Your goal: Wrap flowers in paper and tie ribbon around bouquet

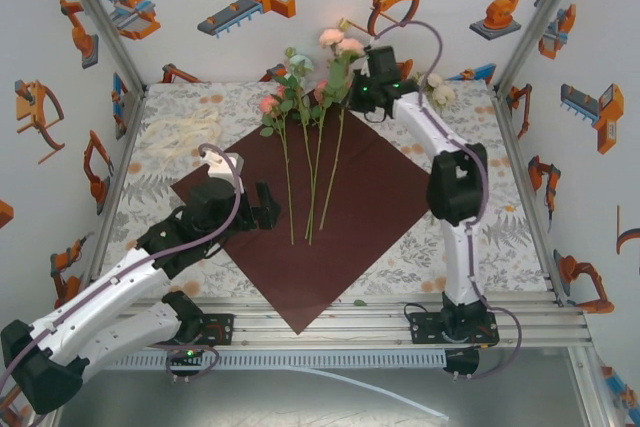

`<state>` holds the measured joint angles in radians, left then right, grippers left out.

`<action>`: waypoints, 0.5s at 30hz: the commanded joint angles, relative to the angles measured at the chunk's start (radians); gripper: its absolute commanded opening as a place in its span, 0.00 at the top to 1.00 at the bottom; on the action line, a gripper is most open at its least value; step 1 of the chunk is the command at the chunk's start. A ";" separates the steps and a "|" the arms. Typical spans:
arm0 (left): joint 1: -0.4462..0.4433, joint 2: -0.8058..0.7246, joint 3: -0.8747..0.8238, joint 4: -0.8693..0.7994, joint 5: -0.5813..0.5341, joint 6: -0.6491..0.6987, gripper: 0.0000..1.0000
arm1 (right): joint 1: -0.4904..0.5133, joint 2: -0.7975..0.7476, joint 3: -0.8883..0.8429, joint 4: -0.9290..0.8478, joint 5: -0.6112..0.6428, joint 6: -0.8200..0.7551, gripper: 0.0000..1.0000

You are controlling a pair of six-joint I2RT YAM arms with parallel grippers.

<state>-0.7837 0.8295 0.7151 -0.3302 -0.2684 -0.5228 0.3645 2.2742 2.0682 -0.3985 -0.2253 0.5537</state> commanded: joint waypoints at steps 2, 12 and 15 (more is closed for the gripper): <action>0.009 -0.006 -0.018 0.000 0.006 -0.015 0.03 | 0.024 0.098 0.144 0.010 -0.073 0.039 1.00; 0.021 0.003 -0.021 0.007 0.015 -0.005 0.03 | 0.046 0.241 0.191 0.013 -0.058 -0.003 0.85; 0.022 0.004 -0.021 0.007 0.018 -0.003 0.03 | 0.046 0.217 0.183 -0.009 -0.054 -0.031 0.75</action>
<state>-0.7696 0.8326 0.7044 -0.3298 -0.2615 -0.5236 0.4076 2.5134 2.2166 -0.3992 -0.2867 0.5533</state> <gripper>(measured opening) 0.972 0.228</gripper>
